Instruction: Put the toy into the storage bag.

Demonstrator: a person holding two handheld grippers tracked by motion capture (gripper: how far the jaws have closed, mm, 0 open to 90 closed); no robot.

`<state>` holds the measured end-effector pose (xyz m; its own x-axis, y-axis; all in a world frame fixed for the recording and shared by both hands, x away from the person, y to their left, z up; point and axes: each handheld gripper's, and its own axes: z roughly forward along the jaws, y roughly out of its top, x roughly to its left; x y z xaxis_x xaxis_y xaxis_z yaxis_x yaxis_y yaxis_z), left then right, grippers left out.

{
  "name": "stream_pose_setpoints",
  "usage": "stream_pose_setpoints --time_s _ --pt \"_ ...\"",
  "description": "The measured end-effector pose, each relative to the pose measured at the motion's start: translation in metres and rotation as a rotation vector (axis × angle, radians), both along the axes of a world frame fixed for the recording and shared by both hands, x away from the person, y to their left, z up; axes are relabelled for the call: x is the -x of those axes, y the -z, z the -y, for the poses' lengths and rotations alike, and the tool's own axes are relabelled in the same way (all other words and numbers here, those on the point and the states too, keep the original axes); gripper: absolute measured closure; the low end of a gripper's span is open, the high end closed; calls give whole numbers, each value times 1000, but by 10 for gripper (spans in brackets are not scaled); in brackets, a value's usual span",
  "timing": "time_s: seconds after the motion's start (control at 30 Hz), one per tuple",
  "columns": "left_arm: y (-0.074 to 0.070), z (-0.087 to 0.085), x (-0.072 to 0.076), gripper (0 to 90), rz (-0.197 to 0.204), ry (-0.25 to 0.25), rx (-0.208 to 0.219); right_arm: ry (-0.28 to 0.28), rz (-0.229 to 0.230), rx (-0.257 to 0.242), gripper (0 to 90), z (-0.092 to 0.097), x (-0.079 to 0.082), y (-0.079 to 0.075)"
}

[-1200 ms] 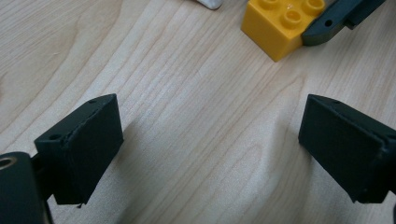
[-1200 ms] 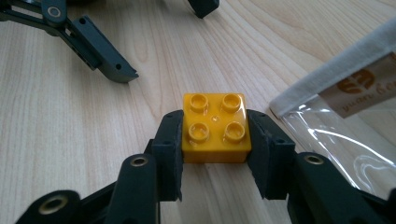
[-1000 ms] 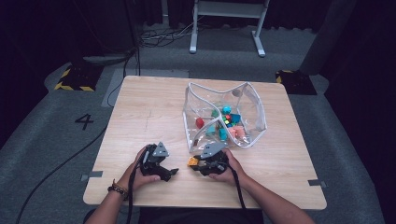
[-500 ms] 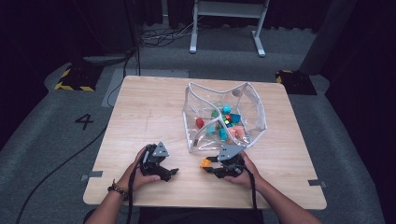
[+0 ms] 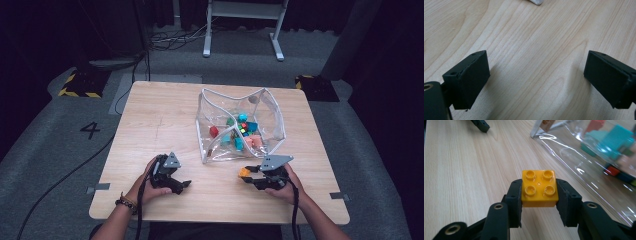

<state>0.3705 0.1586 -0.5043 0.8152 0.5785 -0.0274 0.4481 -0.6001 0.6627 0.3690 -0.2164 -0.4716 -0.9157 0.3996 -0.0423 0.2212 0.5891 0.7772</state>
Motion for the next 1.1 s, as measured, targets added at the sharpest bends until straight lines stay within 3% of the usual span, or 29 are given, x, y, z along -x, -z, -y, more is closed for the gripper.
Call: stream_pose_setpoints --time_s 0.4,0.7,0.97,1.1 --pt "0 0 0 66 0 0 0 110 19 18 597 48 -1 -4" --pt "0 0 0 66 0 0 0 176 24 29 597 66 -6 -7" --pt "0 0 0 66 0 2 -1 301 9 31 597 96 -18 -6" --pt "0 0 0 66 -1 3 -1 333 13 30 597 102 -20 -8"
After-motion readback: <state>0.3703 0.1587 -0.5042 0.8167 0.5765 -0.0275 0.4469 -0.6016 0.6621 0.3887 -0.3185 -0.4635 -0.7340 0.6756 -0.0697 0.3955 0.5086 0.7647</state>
